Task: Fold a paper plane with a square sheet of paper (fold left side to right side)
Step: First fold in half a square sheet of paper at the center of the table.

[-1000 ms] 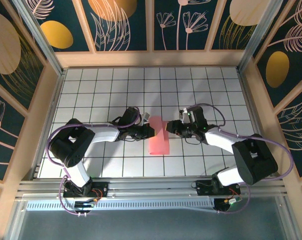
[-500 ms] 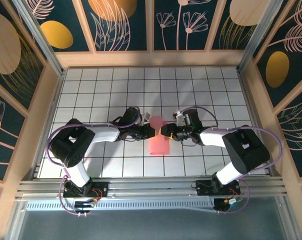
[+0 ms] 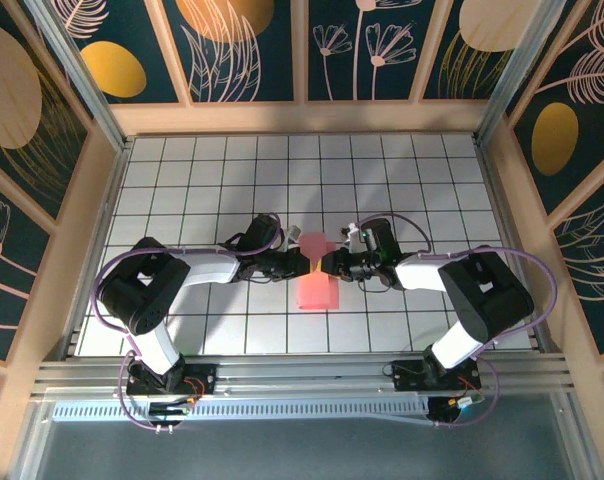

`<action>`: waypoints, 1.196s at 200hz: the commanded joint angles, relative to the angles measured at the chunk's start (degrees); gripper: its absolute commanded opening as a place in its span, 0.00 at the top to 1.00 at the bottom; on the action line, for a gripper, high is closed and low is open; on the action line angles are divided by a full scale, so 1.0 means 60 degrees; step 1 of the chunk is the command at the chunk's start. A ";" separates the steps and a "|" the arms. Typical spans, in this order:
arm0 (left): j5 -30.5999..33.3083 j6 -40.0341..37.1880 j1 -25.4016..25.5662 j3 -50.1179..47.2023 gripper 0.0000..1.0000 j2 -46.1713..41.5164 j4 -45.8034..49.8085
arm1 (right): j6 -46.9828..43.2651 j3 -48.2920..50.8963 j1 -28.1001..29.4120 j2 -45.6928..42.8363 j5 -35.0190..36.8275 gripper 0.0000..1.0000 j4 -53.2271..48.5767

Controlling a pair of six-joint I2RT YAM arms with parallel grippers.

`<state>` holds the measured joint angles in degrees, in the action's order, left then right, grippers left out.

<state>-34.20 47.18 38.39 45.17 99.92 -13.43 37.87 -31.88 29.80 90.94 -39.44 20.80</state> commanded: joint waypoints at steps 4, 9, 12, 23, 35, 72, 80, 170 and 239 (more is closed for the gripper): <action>-0.0101 -0.0129 0.0061 0.0250 1.00 0.0046 0.0158 | -0.0176 -0.0225 0.0072 0.0000 0.0169 0.82 -0.0292; -0.0087 -0.0119 0.0054 0.0264 1.00 0.0044 0.0173 | -0.0188 -0.0234 0.0072 -0.0009 0.0194 0.84 -0.0333; -0.0076 -0.0126 0.0053 0.0267 1.00 0.0035 0.0173 | -0.0188 -0.0240 0.0072 0.0014 0.0211 0.85 -0.0355; -0.0071 -0.0129 0.0059 0.0265 0.98 0.0004 0.0195 | -0.0203 -0.0256 0.0072 0.0018 0.0273 0.89 -0.0425; -0.0018 -0.0129 0.0061 0.0269 0.96 -0.0036 0.0218 | -0.0217 -0.0247 0.0072 0.0011 0.0340 0.91 -0.0498; 0.0234 -0.0154 0.0057 0.0276 0.85 -0.0227 0.0442 | -0.0304 -0.0290 0.0072 0.0013 0.0578 0.97 -0.0819; 0.0331 -0.0174 0.0061 0.0269 0.83 -0.0511 0.0505 | -0.0320 -0.0314 0.0072 0.0016 0.0636 0.97 -0.0904; 0.2187 -0.0322 0.0050 0.0090 0.55 -0.1521 0.1472 | -0.0292 -0.0370 0.0072 0.0196 0.0853 0.98 -0.1100; 0.1937 -0.0436 0.0075 0.0276 0.49 -0.0868 0.1653 | -0.0217 -0.0414 0.0072 0.0306 0.0905 0.98 -0.1166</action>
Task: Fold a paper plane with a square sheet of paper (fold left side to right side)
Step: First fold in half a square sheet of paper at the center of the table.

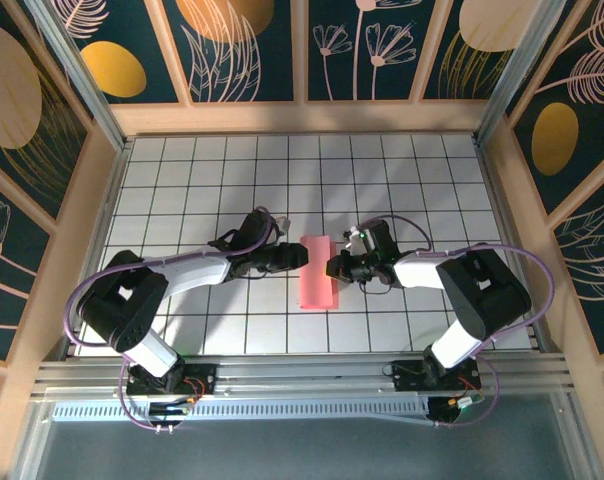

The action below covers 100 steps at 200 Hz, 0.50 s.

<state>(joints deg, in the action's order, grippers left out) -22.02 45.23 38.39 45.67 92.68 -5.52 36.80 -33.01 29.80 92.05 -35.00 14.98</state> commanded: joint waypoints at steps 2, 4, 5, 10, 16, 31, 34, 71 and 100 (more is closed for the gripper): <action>-0.0105 -0.0112 0.0065 0.0206 0.49 0.0372 0.0341 | -0.0039 -0.0229 0.0072 0.0114 0.0165 0.98 -0.0205; -0.0108 -0.0123 0.0073 0.0217 0.49 0.0395 0.0347 | -0.0039 -0.0226 0.0072 0.0113 0.0172 0.98 -0.0210; -0.0109 -0.0125 0.0075 0.0214 0.49 0.0398 0.0355 | -0.0046 -0.0226 0.0072 0.0113 0.0176 0.98 -0.0211; -0.0105 -0.0134 0.0065 0.0238 0.49 0.0462 0.0387 | -0.0039 -0.0225 0.0072 0.0125 0.0183 0.98 -0.0221; -0.0109 -0.0142 0.0072 0.0276 0.49 0.0523 0.0418 | -0.0039 -0.0229 0.0072 0.0120 0.0191 0.98 -0.0227; -0.0139 -0.0145 0.0085 0.0317 0.49 0.0667 0.0438 | -0.0039 -0.0224 0.0072 0.0116 0.0194 0.98 -0.0252; -0.0175 -0.0149 0.0090 0.0325 0.48 0.0690 0.0437 | -0.0041 -0.0212 0.0072 0.0113 0.0194 0.98 -0.0266; -0.0321 -0.0156 0.0105 0.0350 0.48 0.0860 0.0349 | -0.0047 -0.0196 0.0072 0.0129 0.0165 0.98 -0.0271; -0.0423 -0.0155 0.0135 0.0420 0.50 0.1125 0.0349 | -0.0041 -0.0181 0.0072 0.0136 0.0150 0.98 -0.0270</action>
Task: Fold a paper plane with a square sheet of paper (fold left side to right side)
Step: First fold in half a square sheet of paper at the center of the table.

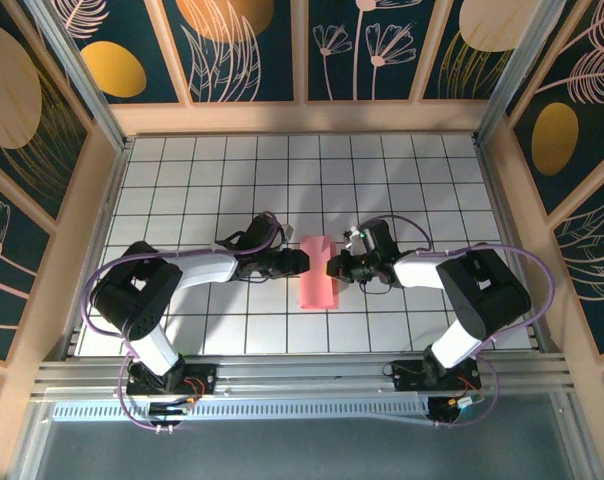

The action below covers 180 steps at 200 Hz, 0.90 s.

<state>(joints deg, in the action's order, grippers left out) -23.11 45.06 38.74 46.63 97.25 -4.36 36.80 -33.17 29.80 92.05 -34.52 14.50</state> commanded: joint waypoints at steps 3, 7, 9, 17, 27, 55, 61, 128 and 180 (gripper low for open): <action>-0.0248 -0.0140 0.0071 0.0265 0.50 0.0396 0.0155 | -0.0048 -0.0156 0.0072 0.0128 0.0070 0.98 -0.0190; -0.0247 -0.0137 0.0083 0.0276 0.50 0.0416 0.0155 | -0.0043 -0.0156 0.0072 0.0136 0.0063 0.98 -0.0190; -0.0249 -0.0140 0.0089 0.0275 0.50 0.0428 0.0155 | -0.0051 -0.0156 0.0072 0.0133 0.0057 0.98 -0.0190; -0.0256 -0.0141 0.0084 0.0312 0.51 0.0477 0.0155 | -0.0054 -0.0156 0.0072 0.0138 0.0056 0.98 -0.0190; -0.0264 -0.0140 0.0091 0.0350 0.51 0.0541 0.0169 | -0.0054 -0.0156 0.0072 0.0127 0.0056 0.98 -0.0203; -0.0168 -0.0170 0.0120 0.0468 0.53 0.0731 0.0336 | -0.0090 -0.0170 0.0072 0.0155 0.0056 0.97 -0.0244; -0.0155 -0.0185 0.0134 0.0489 0.53 0.0763 0.0359 | -0.0085 -0.0170 0.0072 0.0150 0.0056 0.97 -0.0260; 0.0318 -0.0289 0.0280 0.0684 0.62 0.1087 0.1045 | -0.0094 -0.0152 0.0072 0.0111 0.0048 0.89 -0.0336; 0.0707 -0.0386 0.0406 0.0979 0.67 0.1389 0.1635 | -0.0152 -0.0208 0.0043 -0.0215 0.0285 0.78 -0.0713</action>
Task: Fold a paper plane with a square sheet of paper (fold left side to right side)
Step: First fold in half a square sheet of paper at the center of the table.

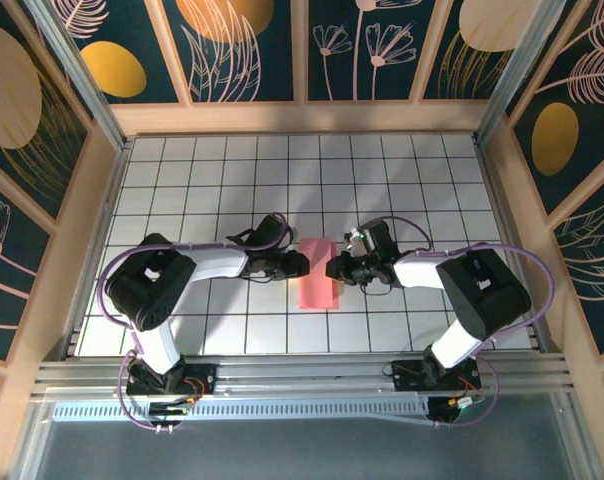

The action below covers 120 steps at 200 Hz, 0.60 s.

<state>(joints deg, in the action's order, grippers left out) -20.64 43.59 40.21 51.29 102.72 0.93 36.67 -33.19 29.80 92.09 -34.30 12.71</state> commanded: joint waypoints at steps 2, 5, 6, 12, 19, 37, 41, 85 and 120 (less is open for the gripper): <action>0.0322 -0.0142 0.0171 0.0228 0.67 0.0493 0.0783 | -0.0133 -0.0213 0.0035 -0.0240 0.0263 0.77 -0.0447; 0.0344 -0.0150 0.0182 0.0258 0.68 0.0512 0.0827 | -0.0140 -0.0211 0.0029 -0.0266 0.0280 0.77 -0.0474; 0.0362 -0.0155 0.0190 0.0264 0.68 0.0522 0.0841 | -0.0152 -0.0218 0.0029 -0.0271 0.0289 0.77 -0.0498; 0.0424 -0.0177 0.0211 0.0306 0.68 0.0570 0.0915 | -0.0188 -0.0229 0.0015 -0.0311 0.0332 0.76 -0.0586; 0.0486 -0.0191 0.0234 0.0349 0.68 0.0604 0.0990 | -0.0218 -0.0247 -0.0001 -0.0376 0.0367 0.75 -0.0701; 0.0528 -0.0172 0.0272 0.0401 0.68 0.0695 0.1046 | -0.0316 -0.0269 -0.0070 -0.0558 0.0498 0.72 -0.0992; 0.0526 -0.0154 0.0285 0.0411 0.67 0.0703 0.1046 | -0.0335 -0.0282 -0.0081 -0.0614 0.0550 0.71 -0.1074; 0.0599 -0.0136 0.0429 0.0576 0.63 0.0838 0.1199 | -0.0791 -0.0386 -0.0572 -0.1525 0.1316 0.67 -0.2281; 0.0671 -0.0113 0.0586 0.0682 0.61 0.0978 0.1364 | -0.1035 -0.0330 -0.1091 -0.2327 0.1752 0.63 -0.2842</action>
<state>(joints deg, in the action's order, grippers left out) -17.47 43.24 41.82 55.53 104.31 6.90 32.84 -34.13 25.10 81.65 -27.24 0.23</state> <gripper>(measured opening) 0.389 0.358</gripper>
